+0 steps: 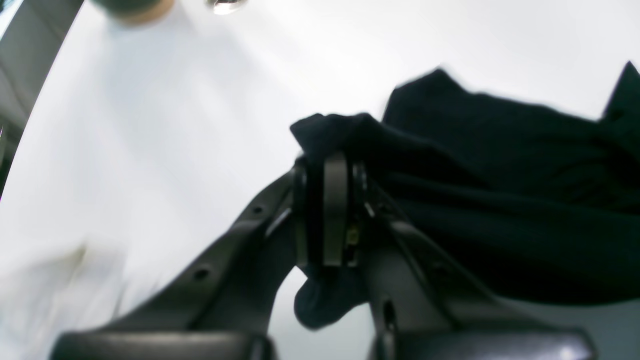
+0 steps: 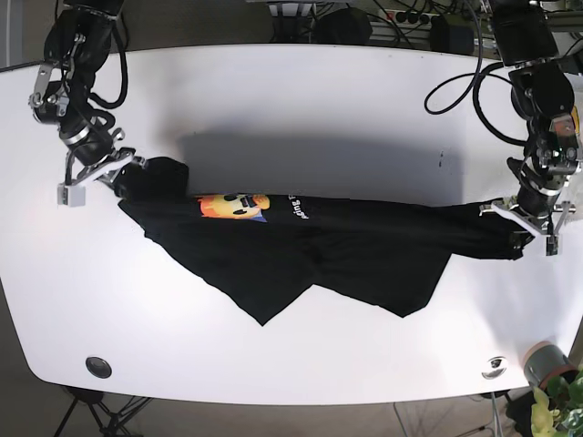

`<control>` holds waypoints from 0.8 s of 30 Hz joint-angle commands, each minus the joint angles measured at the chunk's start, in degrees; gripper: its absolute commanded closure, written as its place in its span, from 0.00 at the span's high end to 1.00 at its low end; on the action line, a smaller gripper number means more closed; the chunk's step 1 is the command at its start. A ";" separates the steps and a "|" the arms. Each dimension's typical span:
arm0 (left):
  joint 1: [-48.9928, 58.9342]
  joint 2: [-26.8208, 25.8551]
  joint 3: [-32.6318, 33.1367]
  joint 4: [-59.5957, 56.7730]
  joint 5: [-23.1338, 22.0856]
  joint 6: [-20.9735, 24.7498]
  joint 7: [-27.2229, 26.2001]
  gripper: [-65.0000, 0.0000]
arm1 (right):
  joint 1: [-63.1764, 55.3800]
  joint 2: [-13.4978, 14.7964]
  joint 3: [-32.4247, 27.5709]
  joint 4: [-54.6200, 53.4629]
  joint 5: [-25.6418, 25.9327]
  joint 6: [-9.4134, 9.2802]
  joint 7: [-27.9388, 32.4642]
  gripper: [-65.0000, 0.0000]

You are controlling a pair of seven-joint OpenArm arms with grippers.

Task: Fold the T-shirt properly
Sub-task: 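Lay the shirt down with both grippers, dragging it flat across the table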

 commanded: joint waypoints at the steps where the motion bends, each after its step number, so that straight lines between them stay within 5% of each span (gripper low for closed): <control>1: 0.30 0.05 -2.35 0.95 -0.34 -1.25 -1.72 0.00 | -2.17 0.11 0.39 2.44 0.75 0.27 1.57 0.04; 24: 8.30 -0.12 -4.54 -2.83 -0.34 -2.13 -1.90 0.00 | -13.68 -1.82 0.22 2.35 0.49 0.27 1.57 0.04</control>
